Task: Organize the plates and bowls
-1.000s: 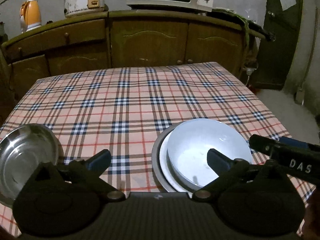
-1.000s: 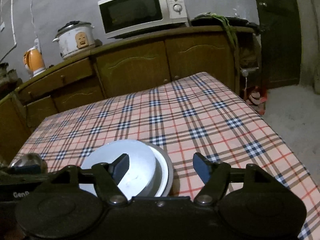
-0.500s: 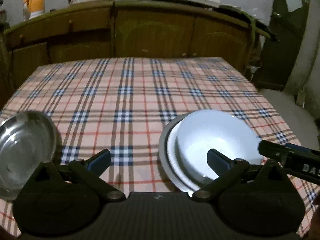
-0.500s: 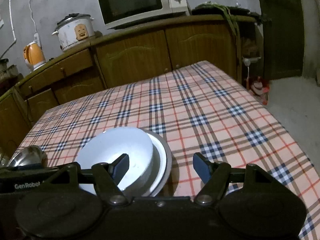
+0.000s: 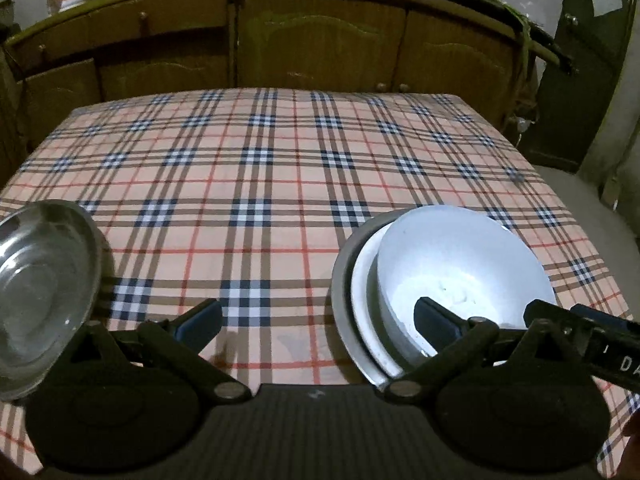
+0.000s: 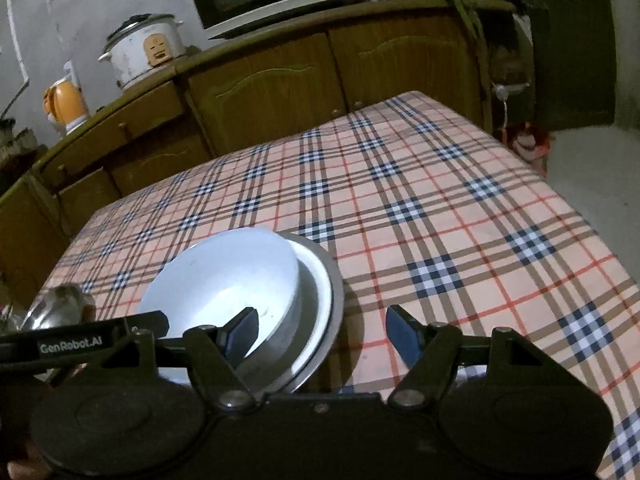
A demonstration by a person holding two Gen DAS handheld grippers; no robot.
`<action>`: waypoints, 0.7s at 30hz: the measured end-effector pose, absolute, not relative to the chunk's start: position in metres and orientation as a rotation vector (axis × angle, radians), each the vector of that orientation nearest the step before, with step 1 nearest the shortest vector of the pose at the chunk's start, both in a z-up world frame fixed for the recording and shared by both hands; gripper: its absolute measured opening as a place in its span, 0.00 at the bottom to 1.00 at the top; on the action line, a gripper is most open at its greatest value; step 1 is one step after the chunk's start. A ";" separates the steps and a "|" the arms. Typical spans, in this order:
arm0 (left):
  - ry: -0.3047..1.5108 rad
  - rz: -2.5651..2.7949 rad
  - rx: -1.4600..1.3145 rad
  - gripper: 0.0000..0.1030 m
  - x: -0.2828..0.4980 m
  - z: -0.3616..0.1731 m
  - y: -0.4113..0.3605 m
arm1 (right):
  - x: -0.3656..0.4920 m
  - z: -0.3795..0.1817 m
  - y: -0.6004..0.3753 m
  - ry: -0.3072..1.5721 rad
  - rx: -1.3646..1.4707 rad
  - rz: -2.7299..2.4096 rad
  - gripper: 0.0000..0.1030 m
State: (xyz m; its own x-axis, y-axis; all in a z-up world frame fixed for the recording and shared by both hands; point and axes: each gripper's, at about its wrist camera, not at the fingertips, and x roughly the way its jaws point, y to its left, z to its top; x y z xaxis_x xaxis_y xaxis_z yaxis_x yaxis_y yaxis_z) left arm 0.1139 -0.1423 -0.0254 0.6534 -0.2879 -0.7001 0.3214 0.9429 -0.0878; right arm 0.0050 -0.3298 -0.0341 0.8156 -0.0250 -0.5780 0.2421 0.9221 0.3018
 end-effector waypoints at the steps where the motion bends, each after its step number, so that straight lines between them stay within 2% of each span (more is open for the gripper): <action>1: 0.792 -0.348 0.044 1.00 0.117 -0.027 -0.143 | 0.007 -0.035 -0.332 0.604 0.388 -0.143 0.81; 9: 0.827 -0.393 0.069 0.99 0.137 -0.038 -0.156 | 0.030 -0.048 -0.338 0.655 0.433 -0.114 0.80; 11: 0.835 -0.400 0.082 0.96 0.142 -0.042 -0.159 | 0.036 -0.051 -0.339 0.662 0.443 -0.106 0.80; 16: 0.851 -0.456 0.064 0.96 0.148 -0.050 -0.159 | 0.046 -0.061 -0.340 0.683 0.478 -0.065 0.72; 18: 0.839 -0.473 0.068 0.94 0.147 -0.051 -0.162 | 0.049 -0.064 -0.339 0.679 0.505 -0.039 0.62; 20: 0.837 -0.488 0.059 0.92 0.148 -0.050 -0.161 | 0.051 -0.065 -0.339 0.677 0.535 -0.015 0.56; 21: 0.837 -0.500 0.050 0.87 0.149 -0.050 -0.161 | 0.051 -0.066 -0.340 0.677 0.546 -0.014 0.55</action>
State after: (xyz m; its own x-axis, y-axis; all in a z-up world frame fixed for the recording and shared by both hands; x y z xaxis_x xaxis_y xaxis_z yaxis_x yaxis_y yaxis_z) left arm 0.1490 -0.1613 -0.0502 0.5612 -0.4052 -0.7217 0.4440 0.8833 -0.1507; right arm 0.0508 -0.3397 -0.0656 0.7849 0.1611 -0.5983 0.1856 0.8601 0.4752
